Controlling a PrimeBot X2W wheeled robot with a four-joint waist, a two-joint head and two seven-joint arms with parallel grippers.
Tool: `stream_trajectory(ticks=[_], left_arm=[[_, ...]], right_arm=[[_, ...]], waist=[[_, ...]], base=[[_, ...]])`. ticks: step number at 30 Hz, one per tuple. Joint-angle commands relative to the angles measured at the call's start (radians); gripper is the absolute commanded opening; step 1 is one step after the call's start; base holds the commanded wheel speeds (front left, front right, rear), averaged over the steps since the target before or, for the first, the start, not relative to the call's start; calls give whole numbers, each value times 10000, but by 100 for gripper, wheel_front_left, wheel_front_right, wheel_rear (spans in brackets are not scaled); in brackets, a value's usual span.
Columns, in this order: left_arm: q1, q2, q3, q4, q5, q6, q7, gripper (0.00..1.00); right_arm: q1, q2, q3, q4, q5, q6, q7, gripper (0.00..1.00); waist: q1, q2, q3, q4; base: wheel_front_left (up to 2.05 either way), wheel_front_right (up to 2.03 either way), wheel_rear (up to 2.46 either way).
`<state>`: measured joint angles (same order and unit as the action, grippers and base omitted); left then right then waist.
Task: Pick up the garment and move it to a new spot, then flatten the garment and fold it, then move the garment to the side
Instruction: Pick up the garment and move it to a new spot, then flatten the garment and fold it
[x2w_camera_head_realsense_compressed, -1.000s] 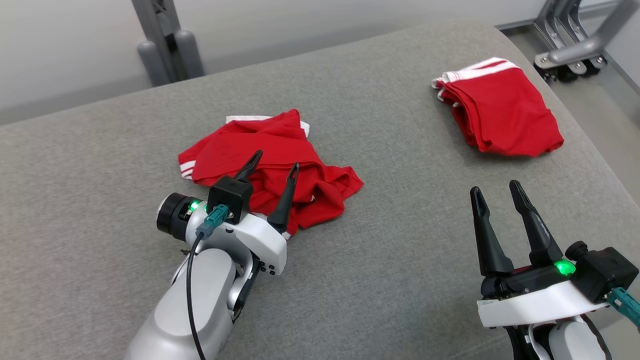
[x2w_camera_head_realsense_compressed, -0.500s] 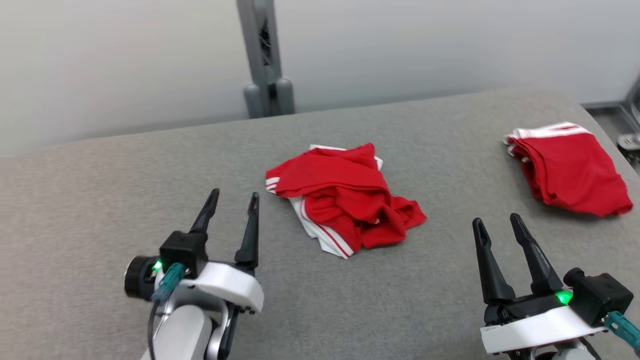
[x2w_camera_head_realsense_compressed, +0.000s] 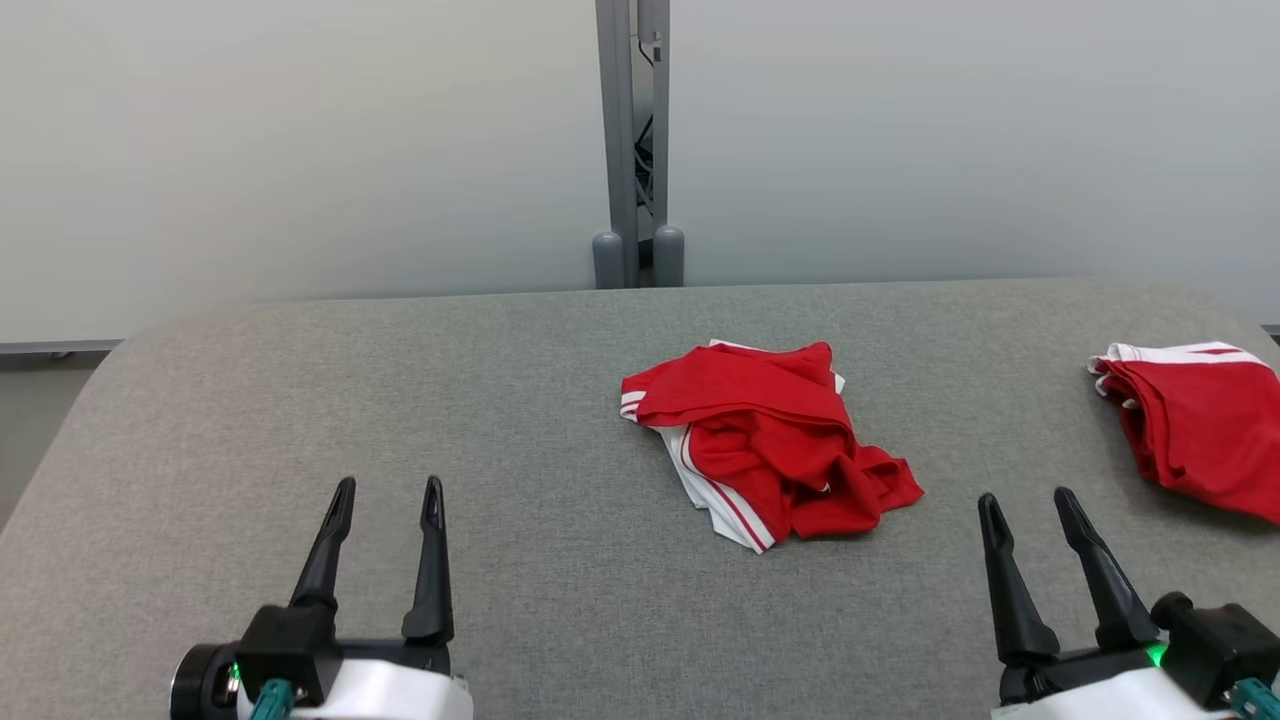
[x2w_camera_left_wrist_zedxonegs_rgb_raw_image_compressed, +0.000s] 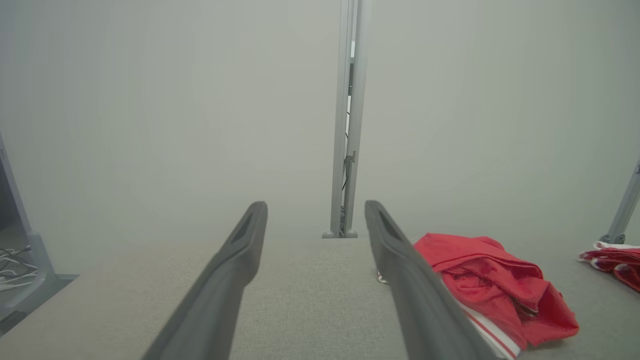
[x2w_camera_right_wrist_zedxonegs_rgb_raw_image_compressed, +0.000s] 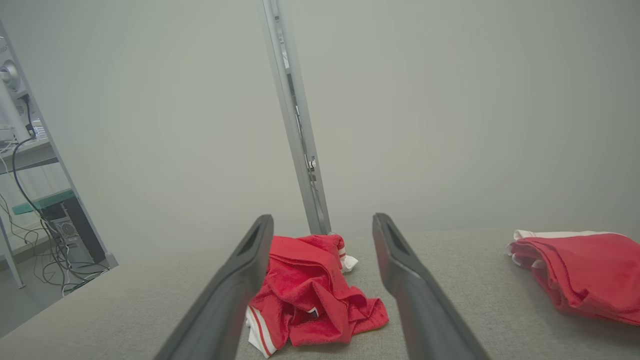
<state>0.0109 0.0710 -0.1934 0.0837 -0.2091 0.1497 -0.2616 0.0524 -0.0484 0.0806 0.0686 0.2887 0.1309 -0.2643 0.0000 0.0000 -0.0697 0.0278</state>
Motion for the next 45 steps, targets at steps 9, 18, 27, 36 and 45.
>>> stream_trajectory(ticks=[9,18,27,36,45], left_arm=[[1314,-146,409,-773,754,-16,-35,100],[1267,-186,460,-594,583,-241,-37,100],[1144,-186,300,-442,502,-153,-37,100],[799,-186,-119,215,381,-390,-36,100],[-1041,-182,-1259,2481,672,-1435,-37,100]], right_arm=[[693,-48,-401,-180,-186,-3,-6,100],[529,-48,-279,-215,-99,-3,-5,100],[540,-47,-305,-161,-20,-3,-5,100],[363,-48,-240,-296,-39,-3,-5,100],[-128,-47,-91,-432,-310,-3,-5,100]], waist=[[0,0,-113,316],[0,0,-4,324],[0,0,43,274],[0,0,274,42],[0,0,1163,-626]], base=[[0,0,0],[0,0,0],[0,0,0],[0,0,0],[0,0,0]])
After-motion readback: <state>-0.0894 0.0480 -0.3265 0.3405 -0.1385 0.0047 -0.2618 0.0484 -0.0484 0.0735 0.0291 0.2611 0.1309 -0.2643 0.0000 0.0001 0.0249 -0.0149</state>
